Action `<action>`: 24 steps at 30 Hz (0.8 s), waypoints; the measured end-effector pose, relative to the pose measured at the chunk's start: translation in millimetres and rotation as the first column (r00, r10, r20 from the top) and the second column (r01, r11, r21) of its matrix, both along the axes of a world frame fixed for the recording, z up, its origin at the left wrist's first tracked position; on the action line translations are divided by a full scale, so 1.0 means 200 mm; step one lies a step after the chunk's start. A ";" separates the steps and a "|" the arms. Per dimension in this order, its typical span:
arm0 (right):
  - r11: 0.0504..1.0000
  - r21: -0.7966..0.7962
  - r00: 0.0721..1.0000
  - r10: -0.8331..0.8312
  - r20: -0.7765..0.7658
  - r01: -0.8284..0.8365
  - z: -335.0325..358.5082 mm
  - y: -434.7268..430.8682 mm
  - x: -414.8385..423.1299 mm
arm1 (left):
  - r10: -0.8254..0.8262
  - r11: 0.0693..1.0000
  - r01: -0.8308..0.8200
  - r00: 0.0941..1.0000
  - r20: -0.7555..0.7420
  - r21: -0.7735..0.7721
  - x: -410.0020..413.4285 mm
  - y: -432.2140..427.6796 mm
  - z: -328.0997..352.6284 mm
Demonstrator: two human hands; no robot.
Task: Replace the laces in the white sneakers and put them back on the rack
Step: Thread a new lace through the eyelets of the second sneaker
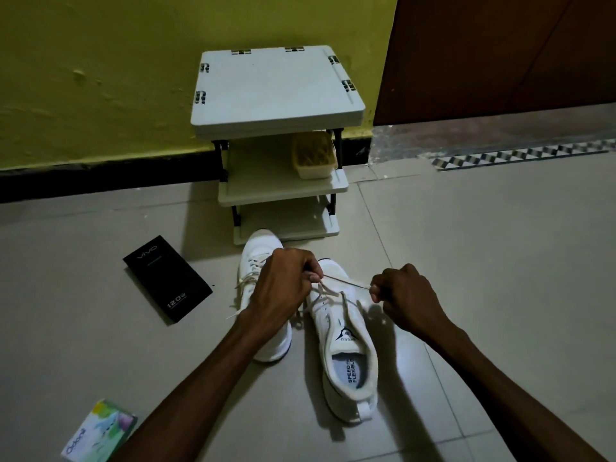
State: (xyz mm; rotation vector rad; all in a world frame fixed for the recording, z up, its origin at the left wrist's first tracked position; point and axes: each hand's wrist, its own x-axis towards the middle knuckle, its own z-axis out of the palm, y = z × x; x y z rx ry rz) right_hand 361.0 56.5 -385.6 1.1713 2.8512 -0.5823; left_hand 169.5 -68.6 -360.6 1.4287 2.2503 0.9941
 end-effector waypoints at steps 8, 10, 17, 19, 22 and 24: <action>0.981 -0.085 0.977 -0.181 -0.111 0.172 0.04 -0.03 0.00 | 0.050 0.999 -0.049 0.999 -0.013 0.022 0.02 0.01 0.02; 0.963 0.148 0.975 -0.223 -0.018 0.223 0.07 -0.03 0.02 | 0.080 0.996 -0.076 0.995 -0.067 0.057 0.04 0.03 0.06; 0.999 0.037 0.754 -0.041 0.655 0.022 0.26 0.00 0.16 | 0.112 0.985 -0.103 0.992 -0.056 0.141 0.14 0.16 0.21; 0.977 -0.205 0.938 0.014 0.345 0.060 0.27 0.03 0.15 | 0.089 0.983 -0.086 0.996 -0.011 0.163 0.19 0.19 0.25; 0.795 -0.602 0.930 -0.161 -0.331 -0.076 0.33 -0.02 0.08 | 0.064 0.979 -0.060 0.998 -0.013 0.193 0.24 0.22 0.28; 0.737 -0.658 0.855 -0.235 -0.462 -0.153 0.38 -0.05 0.03 | 0.063 0.975 -0.055 0.997 -0.034 0.216 0.25 0.23 0.31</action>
